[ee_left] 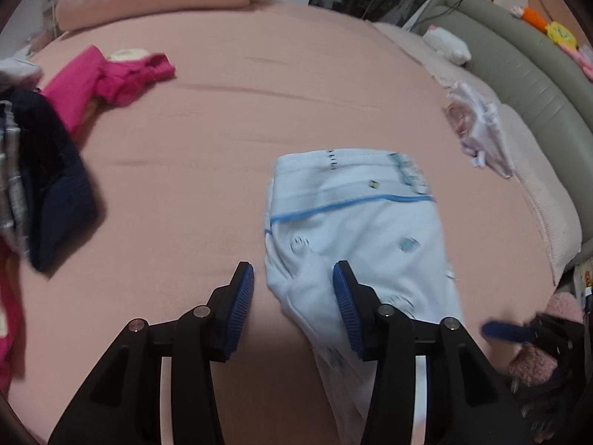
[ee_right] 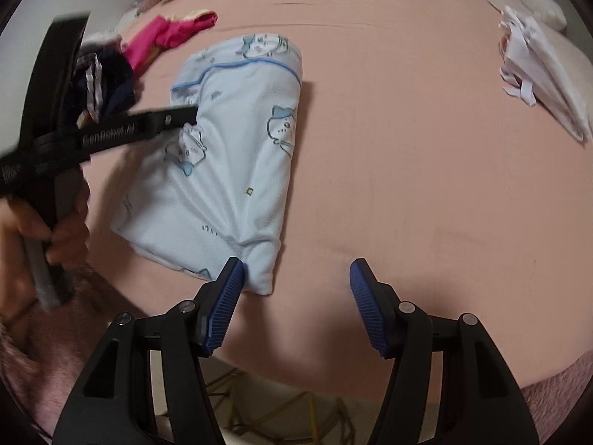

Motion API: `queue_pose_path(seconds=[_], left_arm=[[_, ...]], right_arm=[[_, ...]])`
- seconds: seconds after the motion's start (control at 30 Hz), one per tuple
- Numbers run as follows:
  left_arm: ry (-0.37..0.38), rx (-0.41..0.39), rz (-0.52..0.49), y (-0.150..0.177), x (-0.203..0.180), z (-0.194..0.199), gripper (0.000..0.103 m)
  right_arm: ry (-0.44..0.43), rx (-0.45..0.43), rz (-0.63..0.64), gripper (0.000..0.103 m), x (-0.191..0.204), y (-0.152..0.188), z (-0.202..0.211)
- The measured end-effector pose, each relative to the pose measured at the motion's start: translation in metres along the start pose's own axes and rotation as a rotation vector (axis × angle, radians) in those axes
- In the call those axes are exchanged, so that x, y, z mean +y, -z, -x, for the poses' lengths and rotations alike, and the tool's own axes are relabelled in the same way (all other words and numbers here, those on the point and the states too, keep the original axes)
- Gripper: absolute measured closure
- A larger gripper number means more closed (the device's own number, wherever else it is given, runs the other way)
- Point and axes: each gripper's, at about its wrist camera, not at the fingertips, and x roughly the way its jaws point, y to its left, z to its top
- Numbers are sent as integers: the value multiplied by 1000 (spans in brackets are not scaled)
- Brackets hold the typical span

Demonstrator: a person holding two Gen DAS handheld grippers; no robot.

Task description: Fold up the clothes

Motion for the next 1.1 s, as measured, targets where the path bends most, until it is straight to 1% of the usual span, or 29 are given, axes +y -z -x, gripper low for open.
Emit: queue_pose_path(seconds=[0.03, 0.07, 0.13, 0.23, 0.3, 0.37, 0.47, 0.57, 0.63, 0.7, 0.73, 0.8, 0.87, 0.97, 1.03, 1.07, 1.1], left_arm=[[8, -16, -12, 3, -4, 9, 56], [10, -24, -28, 6, -8, 14, 56], [-12, 2, -77, 16, -19, 9, 56], [-46, 42, -152, 30, -36, 1, 56], [-61, 64, -188, 38, -44, -4, 49], [-40, 69, -150, 35, -37, -6, 45], [-16, 76, -122, 34, -31, -8, 44], [-28, 56, -116, 37, -33, -1, 44], [-26, 52, -91, 40, -32, 9, 44], [-30, 56, -75, 49, -32, 16, 44], [-36, 64, -69, 54, -32, 19, 44], [-60, 77, -77, 61, -32, 19, 43], [-72, 82, -76, 63, -31, 19, 43], [-70, 86, -29, 63, -24, 23, 40], [-70, 92, -2, 67, -17, 26, 36], [-66, 97, 11, 68, -13, 27, 34], [-56, 103, 27, 69, -10, 28, 33]], right_arm=[[-14, -29, -22, 43, -2, -3, 5], [-13, -37, -29, 43, -3, -6, 5], [0, -42, -34, 43, -3, -12, 2], [65, 2, 16, 42, 3, -7, -16], [79, -5, 32, 43, 3, -2, -16], [77, 2, 25, 43, -1, 6, -13], [88, 13, 37, 43, -1, 22, -7], [125, 40, 98, 41, 5, 32, -4], [87, 19, 91, 42, 2, 35, 5], [-6, -20, -8, 45, -12, 30, 18], [-38, -49, -59, 45, -20, 26, 25], [-13, -80, -77, 45, -28, 18, 30], [5, -73, -53, 45, -27, 14, 25], [-17, -34, -12, 44, -20, 14, 10], [19, -58, 43, 44, -16, 21, 9], [27, -60, 58, 44, -17, 23, 13], [20, -55, 46, 43, -21, 25, 15]])
